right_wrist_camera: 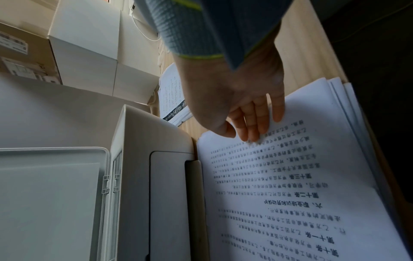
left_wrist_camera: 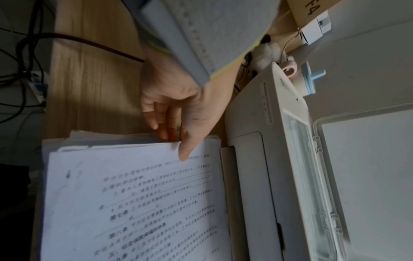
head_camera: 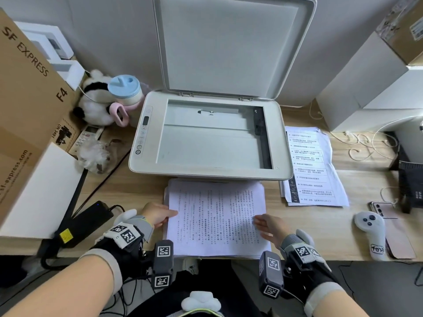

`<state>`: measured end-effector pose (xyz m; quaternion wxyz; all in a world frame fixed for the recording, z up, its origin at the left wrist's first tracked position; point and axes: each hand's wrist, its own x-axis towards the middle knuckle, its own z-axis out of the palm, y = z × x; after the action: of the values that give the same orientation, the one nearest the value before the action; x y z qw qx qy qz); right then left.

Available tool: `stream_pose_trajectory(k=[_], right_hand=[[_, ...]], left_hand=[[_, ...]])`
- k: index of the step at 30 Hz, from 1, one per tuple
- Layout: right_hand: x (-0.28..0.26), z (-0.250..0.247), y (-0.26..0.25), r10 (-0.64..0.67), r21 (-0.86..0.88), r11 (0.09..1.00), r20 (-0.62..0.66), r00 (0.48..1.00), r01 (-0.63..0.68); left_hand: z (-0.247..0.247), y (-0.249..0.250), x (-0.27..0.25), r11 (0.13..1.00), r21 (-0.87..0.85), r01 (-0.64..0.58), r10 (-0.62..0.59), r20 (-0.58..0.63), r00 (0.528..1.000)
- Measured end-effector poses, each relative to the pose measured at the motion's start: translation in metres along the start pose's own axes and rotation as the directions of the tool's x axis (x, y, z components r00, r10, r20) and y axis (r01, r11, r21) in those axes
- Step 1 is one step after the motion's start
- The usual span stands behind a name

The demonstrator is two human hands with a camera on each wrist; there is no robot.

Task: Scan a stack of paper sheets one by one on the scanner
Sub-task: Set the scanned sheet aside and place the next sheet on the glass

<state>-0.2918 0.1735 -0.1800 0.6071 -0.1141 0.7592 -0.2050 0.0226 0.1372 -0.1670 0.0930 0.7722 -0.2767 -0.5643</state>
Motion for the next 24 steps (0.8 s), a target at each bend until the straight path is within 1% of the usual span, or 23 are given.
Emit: stream_pose_trajectory(k=[3, 6, 10, 14, 16, 19, 21, 24], right_hand=[[0.000, 0.001, 0.000, 0.001, 0.001, 1.000, 0.013, 1.000, -0.001], [0.000, -0.001, -0.002, -0.008, 0.029, 1.000, 0.016, 1.000, 0.007], [0.001, -0.004, -0.001, -0.038, 0.068, 0.997, -0.032, 0.999, 0.040], [0.003, -0.005, 0.003, -0.036, 0.063, 0.997, -0.045, 0.998, 0.039], [0.003, -0.003, 0.002, -0.051, 0.069, 0.996, -0.081, 0.995, 0.056], [0.005, 0.000, 0.000, -0.099, 0.117, 0.986, -0.171, 0.980, 0.120], [0.007, 0.001, 0.000, -0.106, 0.078, 0.989, -0.205, 0.973, 0.124], [0.009, 0.001, 0.001, -0.085, -0.012, 0.996, -0.204, 0.975, 0.085]], left_hand=[[0.002, -0.001, 0.003, 0.998, 0.057, -0.038, 0.041, -0.056, 0.998], [0.000, -0.002, 0.004, 0.993, 0.102, -0.060, 0.068, -0.076, 0.995], [-0.007, -0.007, 0.008, 0.996, 0.068, -0.056, 0.062, -0.088, 0.994], [-0.016, -0.009, 0.009, 0.996, 0.045, -0.078, 0.083, -0.105, 0.991], [-0.017, -0.011, 0.010, 0.995, 0.030, -0.091, 0.094, -0.102, 0.990], [-0.015, -0.013, 0.011, 0.994, 0.042, -0.096, 0.099, -0.083, 0.992], [-0.013, -0.013, 0.011, 0.993, 0.062, -0.105, 0.110, -0.081, 0.991], [-0.010, -0.015, 0.012, 0.991, 0.091, -0.099, 0.105, -0.066, 0.992]])
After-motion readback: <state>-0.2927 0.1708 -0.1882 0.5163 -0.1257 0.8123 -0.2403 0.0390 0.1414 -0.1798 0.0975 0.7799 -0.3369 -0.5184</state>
